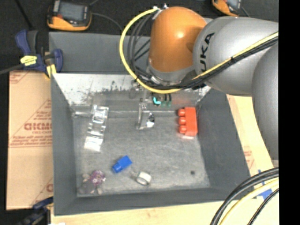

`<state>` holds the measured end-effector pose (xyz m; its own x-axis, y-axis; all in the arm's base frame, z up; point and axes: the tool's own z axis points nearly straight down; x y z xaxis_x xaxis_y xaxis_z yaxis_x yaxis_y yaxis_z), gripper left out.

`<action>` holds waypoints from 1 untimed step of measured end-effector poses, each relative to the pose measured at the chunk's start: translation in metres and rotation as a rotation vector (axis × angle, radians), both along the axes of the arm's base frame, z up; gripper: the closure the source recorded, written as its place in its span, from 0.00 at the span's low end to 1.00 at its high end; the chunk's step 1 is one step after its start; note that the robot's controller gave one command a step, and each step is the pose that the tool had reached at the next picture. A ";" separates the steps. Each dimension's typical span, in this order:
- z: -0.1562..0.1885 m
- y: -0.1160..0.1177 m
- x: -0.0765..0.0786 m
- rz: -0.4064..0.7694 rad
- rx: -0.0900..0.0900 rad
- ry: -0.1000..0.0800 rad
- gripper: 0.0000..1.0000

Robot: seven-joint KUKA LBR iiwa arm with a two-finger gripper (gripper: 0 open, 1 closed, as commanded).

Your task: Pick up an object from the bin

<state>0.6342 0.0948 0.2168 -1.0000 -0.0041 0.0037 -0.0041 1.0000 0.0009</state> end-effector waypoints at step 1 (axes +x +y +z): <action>-0.129 0.026 -0.035 0.066 -0.002 0.001 0.00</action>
Offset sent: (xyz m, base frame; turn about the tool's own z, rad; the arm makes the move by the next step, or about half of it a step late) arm -0.0336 0.0267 -0.1248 -0.0666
